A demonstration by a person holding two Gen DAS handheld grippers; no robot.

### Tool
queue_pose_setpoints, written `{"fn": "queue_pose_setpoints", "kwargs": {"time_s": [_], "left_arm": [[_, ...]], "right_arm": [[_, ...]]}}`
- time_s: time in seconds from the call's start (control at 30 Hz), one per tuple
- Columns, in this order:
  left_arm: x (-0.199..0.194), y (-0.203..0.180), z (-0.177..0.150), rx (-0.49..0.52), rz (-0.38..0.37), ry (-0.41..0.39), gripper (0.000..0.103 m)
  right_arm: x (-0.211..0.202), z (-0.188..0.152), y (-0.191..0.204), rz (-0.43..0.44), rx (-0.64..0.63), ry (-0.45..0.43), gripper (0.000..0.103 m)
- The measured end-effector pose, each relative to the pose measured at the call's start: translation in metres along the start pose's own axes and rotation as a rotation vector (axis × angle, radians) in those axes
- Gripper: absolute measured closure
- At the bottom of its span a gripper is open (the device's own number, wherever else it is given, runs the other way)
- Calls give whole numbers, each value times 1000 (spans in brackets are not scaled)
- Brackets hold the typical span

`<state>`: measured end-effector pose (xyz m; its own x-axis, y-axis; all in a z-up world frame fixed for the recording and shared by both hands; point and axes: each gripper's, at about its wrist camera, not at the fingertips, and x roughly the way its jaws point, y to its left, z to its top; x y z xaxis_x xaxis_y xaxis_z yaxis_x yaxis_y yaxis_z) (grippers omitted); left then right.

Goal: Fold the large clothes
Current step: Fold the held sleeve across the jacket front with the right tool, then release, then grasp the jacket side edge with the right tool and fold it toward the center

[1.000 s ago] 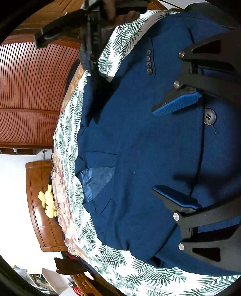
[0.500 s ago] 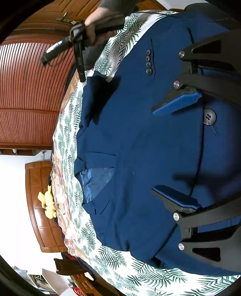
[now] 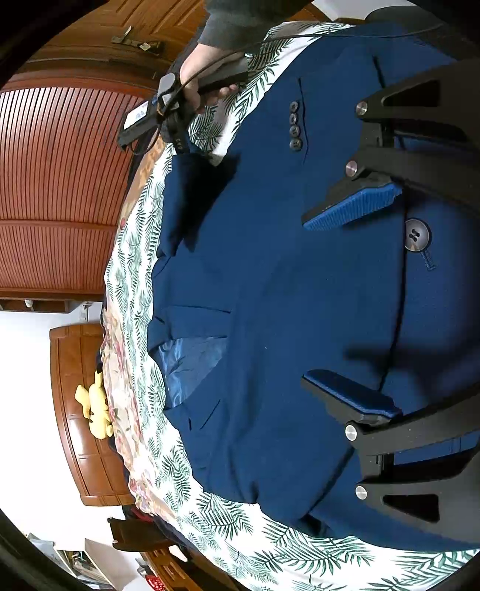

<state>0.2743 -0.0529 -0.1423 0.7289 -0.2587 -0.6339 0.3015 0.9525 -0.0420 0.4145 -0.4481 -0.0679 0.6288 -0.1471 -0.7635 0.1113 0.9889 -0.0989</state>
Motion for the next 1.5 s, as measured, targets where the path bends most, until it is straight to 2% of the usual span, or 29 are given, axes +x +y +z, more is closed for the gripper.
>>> {"fn": "queue_pose_setpoints", "kwargs": {"time_s": [0.2,0.4,0.43,0.47,0.5,0.57,0.63,0.93,1.2,1.5], "left_arm": [[0,0,0,0,0,0,25],[0,0,0,0,0,-1,25],[0,1,0,0,0,-1,25],[0,1,0,0,0,-1,25],[0,1,0,0,0,0,25],[0,1,0,-2,-1,0,25],[-1,0,0,-2,0,-2,25],[-16,9,-3,-11,2,-17,25],[-58,34,-12,-44,40,-66,25],[-96,64,-22,-90,95,-105,25]], "right_arm": [[2,-2,1,1,10,0,38],[7,-4,-8,45,45,22,37],[8,-5,-9,52,46,21,41],[7,-5,-9,69,42,20,53],[6,-5,-9,94,35,17,60],[3,-7,-4,127,3,22,94],[-2,-9,2,142,-29,23,97],[-65,-15,36,174,-115,-106,98],[-142,-20,78,185,-204,-244,98],[-222,-33,154,287,-328,-378,98]]}}
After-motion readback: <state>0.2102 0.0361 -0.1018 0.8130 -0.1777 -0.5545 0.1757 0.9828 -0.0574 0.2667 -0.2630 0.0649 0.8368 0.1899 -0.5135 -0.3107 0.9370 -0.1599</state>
